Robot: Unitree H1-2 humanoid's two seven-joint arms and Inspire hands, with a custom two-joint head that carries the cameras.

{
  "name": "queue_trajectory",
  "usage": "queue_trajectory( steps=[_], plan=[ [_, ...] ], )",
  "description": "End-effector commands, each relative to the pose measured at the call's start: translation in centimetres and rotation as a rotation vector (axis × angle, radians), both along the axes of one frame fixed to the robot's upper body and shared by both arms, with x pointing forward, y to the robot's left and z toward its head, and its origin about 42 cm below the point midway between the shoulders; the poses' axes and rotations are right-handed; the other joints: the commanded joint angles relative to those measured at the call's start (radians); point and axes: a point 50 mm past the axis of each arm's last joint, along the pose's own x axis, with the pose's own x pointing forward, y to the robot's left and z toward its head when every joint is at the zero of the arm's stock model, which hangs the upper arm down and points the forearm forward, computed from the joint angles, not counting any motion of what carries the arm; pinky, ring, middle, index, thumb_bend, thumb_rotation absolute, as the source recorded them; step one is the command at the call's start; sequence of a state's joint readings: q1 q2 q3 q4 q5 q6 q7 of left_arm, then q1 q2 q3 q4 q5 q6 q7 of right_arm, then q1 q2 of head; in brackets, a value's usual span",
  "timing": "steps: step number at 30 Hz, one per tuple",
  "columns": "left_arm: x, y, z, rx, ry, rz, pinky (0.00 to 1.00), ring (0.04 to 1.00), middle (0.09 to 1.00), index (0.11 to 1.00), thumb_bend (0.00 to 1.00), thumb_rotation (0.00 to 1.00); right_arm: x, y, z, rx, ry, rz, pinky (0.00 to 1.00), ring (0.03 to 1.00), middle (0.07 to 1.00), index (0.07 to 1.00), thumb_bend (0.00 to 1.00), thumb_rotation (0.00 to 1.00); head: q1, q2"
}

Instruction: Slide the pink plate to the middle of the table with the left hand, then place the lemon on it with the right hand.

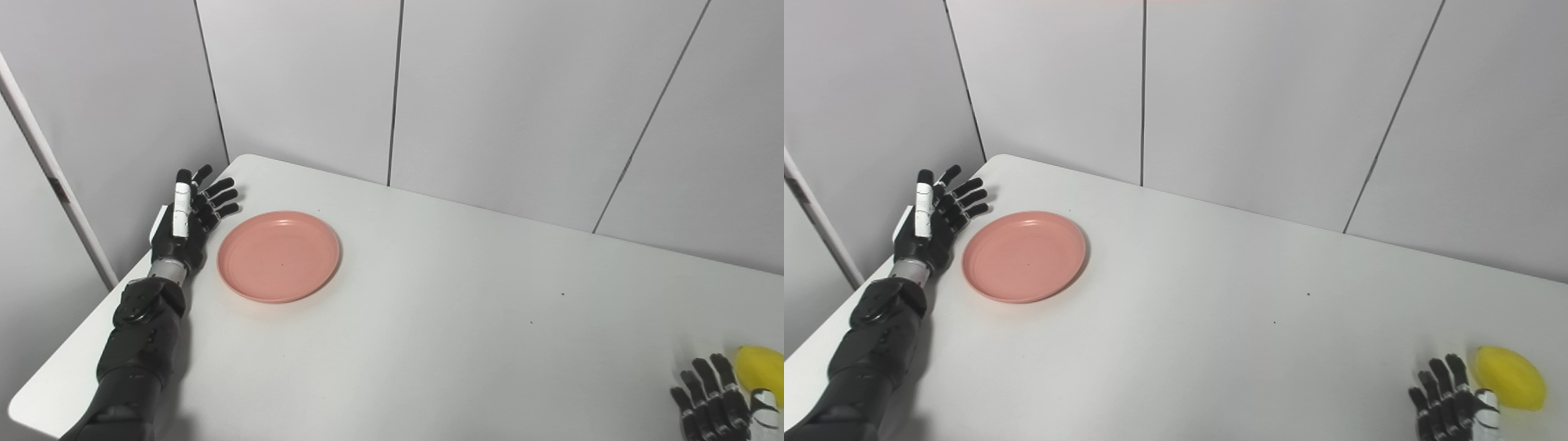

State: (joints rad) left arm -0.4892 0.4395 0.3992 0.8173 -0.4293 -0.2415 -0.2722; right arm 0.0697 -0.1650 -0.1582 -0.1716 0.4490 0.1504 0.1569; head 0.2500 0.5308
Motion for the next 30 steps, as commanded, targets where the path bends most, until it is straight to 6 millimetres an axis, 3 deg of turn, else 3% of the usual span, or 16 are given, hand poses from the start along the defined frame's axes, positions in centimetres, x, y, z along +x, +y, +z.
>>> queue_trajectory(
  steps=[1,12,17,27,30],
  plan=[
    [0.1,0.1,0.3,0.018,-0.014,-0.022,0.74,0.776,0.765,0.909,0.93,0.89,0.2,0.0,0.6,-0.003,-0.010,0.015,1.00,1.000,0.982,1.000,0.57,1.00,-0.001,0.000],
    [-0.9,-1.3,-0.3,0.019,0.007,-0.077,0.72,0.776,0.774,0.907,0.86,0.95,0.3,0.3,0.6,-0.010,-0.010,0.024,1.00,1.000,0.978,1.000,0.60,1.00,-0.014,0.003],
    [-1.5,-2.3,-0.5,-0.001,0.015,-0.094,0.72,0.773,0.768,0.902,0.85,0.91,0.3,0.5,0.5,-0.007,-0.013,0.024,1.00,1.000,0.970,1.000,0.63,1.00,-0.016,0.008],
    [-2.6,-5.0,0.2,0.032,0.052,-0.104,0.72,0.767,0.749,0.877,0.83,0.90,0.2,0.8,0.7,-0.013,-0.022,0.039,1.00,1.000,0.963,1.000,0.63,1.00,-0.017,0.023],
    [-2.8,-6.0,0.6,0.039,0.063,-0.098,0.71,0.758,0.741,0.870,0.76,0.93,0.2,0.8,0.7,-0.017,-0.023,0.042,1.00,1.000,0.961,1.000,0.63,1.00,-0.017,0.024]
  ],
)
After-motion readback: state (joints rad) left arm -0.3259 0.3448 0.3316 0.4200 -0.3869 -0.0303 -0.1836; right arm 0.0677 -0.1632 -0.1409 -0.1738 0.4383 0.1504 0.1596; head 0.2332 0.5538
